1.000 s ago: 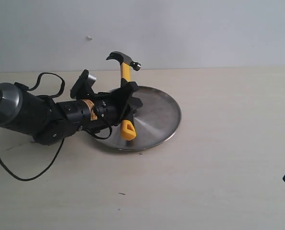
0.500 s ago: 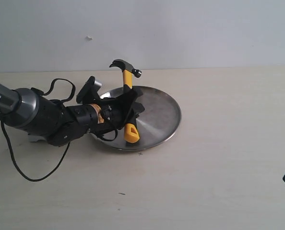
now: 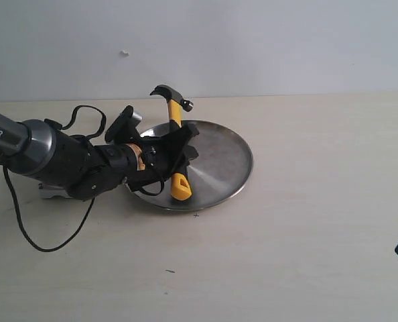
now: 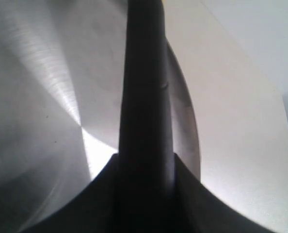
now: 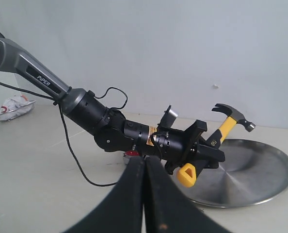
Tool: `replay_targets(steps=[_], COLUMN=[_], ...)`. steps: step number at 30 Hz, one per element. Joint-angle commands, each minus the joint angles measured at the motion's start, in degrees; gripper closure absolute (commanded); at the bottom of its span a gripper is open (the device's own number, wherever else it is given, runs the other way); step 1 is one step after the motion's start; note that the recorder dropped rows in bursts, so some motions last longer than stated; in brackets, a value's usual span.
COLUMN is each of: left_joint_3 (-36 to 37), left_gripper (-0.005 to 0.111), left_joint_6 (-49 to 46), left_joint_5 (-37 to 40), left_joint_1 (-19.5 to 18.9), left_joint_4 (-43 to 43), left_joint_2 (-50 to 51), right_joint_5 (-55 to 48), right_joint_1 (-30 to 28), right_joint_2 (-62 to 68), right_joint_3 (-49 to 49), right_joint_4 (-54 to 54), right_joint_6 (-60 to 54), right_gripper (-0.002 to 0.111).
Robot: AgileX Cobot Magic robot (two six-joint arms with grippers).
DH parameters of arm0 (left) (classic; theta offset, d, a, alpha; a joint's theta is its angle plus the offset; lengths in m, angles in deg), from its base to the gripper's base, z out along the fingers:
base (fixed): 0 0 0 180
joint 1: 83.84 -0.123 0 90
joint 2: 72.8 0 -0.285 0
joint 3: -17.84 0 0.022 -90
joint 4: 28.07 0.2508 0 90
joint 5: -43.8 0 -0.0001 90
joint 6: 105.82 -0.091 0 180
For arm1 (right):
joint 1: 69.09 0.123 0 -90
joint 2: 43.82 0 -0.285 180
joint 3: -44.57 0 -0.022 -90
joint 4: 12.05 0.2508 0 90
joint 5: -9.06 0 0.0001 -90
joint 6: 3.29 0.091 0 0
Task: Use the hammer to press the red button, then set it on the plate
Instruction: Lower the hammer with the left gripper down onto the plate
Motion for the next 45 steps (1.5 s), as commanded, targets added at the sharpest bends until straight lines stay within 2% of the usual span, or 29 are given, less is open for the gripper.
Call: replay_targets(steps=[1,8,13,21,25,27,32,35,45], left_joint_3=[-0.87,-0.9,-1.23,-1.23,-2.93,-2.9,-2.9,-2.8,-2.93], left_gripper=[0.107,0.107,0.107,0.107,0.107,0.107,0.107,0.107,0.107], left_joint_6=[-1.87,-1.12,1.41,4.29,4.58,5.04,6.48,7.66,6.13], left_joint_5=[-3.59,-6.26,-15.05,-14.0,-16.42,-15.6,-0.27,4.73,5.43], left_joint_1=[-0.16,-0.52,-0.74,-1.88,-1.88,-1.88,-1.75,-0.43,-0.04], left_joint_4=[1.67,3.92,5.28,4.41,6.35,6.46,12.32,12.9,9.52], left_joint_2=[-0.94,0.11,3.72,4.35,3.34,1.55,-4.75,-4.29,-2.93], right_joint_5=[-0.02,-0.02,-0.02,-0.02,-0.02,-0.02,-0.02,-0.02,-0.02], right_joint_1=[-0.29,-0.29,-0.29,-0.29,-0.29,-0.29,-0.29,-0.29,-0.29], right_joint_2=[-0.32,-0.32,-0.32,-0.32,-0.32,-0.32,-0.32,-0.32,-0.32], right_joint_3=[-0.03,-0.03,-0.03,-0.03,-0.03,-0.03,-0.03,-0.03,-0.03], right_joint_4=[-0.19,-0.19,-0.19,-0.19,-0.19,-0.19,-0.19,-0.19,-0.19], right_joint_6=[-0.54,-0.54,-0.54,-0.54,-0.54,-0.54,-0.54,-0.54,-0.54], right_gripper=[0.108,0.108,0.108,0.108,0.108,0.108,0.108,0.108,0.108])
